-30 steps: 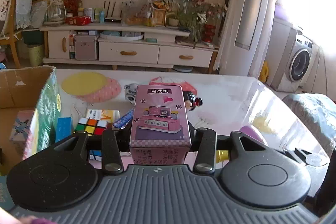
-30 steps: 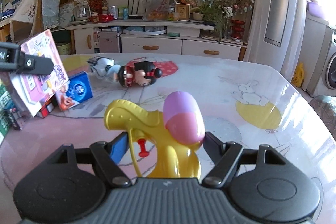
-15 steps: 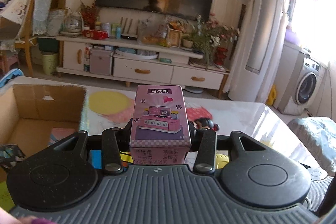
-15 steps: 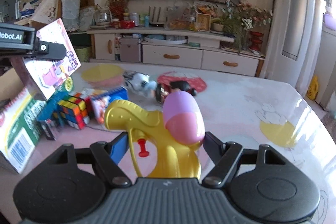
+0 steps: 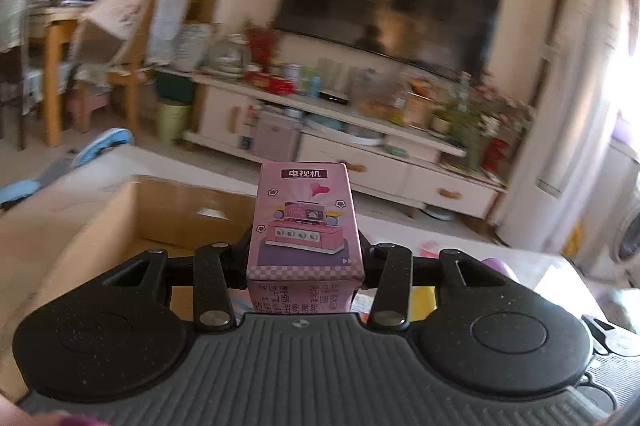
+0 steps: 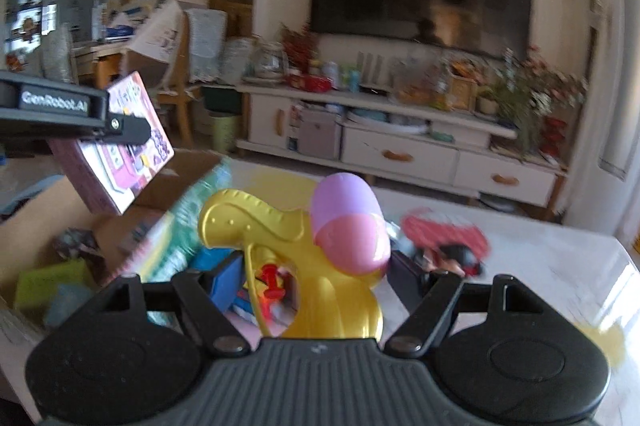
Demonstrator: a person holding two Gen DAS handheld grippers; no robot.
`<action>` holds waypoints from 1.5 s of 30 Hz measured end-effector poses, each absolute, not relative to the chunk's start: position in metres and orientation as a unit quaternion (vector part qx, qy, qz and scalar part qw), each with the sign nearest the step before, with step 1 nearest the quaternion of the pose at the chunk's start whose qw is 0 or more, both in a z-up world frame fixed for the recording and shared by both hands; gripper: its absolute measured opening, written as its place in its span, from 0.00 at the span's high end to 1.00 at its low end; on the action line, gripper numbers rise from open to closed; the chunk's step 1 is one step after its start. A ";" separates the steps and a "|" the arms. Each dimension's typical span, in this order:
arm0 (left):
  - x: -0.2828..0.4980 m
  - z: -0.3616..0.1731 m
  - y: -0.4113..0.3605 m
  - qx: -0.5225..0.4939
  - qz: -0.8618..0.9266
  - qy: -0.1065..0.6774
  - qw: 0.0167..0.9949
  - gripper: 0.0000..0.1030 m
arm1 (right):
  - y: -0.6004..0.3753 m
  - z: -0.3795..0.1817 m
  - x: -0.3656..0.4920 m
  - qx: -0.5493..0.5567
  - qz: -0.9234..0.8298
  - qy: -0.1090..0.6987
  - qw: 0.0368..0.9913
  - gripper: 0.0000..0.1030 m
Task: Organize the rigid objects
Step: 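Carry both toys into the cardboard box and open both grippers, then move both grippers back toward the tissue box and doll figure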
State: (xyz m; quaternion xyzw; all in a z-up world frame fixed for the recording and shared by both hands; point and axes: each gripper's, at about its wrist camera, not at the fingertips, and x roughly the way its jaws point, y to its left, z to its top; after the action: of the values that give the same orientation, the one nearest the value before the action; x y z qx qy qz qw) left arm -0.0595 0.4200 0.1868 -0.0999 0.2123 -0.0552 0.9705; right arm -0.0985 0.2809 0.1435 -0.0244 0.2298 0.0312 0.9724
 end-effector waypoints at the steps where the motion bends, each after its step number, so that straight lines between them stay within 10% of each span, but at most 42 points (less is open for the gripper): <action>1: -0.058 0.188 0.425 -0.104 -0.045 0.213 0.971 0.47 | 0.288 0.147 -0.094 -0.029 0.040 0.225 0.973 0.26; 31: -0.042 0.177 0.457 -0.098 0.085 0.275 0.953 0.46 | 0.405 0.129 -0.019 -0.127 0.216 0.263 0.932 0.21; 38: -0.046 0.178 0.453 -0.090 0.085 0.270 0.955 0.11 | 0.392 0.138 -0.039 -0.107 0.204 0.240 0.943 0.11; 45: -0.046 0.176 0.450 -0.085 0.079 0.269 0.956 0.04 | 0.360 0.144 -0.063 -0.070 0.156 0.219 0.961 0.11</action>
State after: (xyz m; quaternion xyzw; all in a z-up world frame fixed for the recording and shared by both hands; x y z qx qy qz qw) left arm -0.0460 0.4502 0.1761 -0.0854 0.2694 0.0789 0.9560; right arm -0.0627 0.3600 0.1444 -0.0698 0.2192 0.1556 0.9607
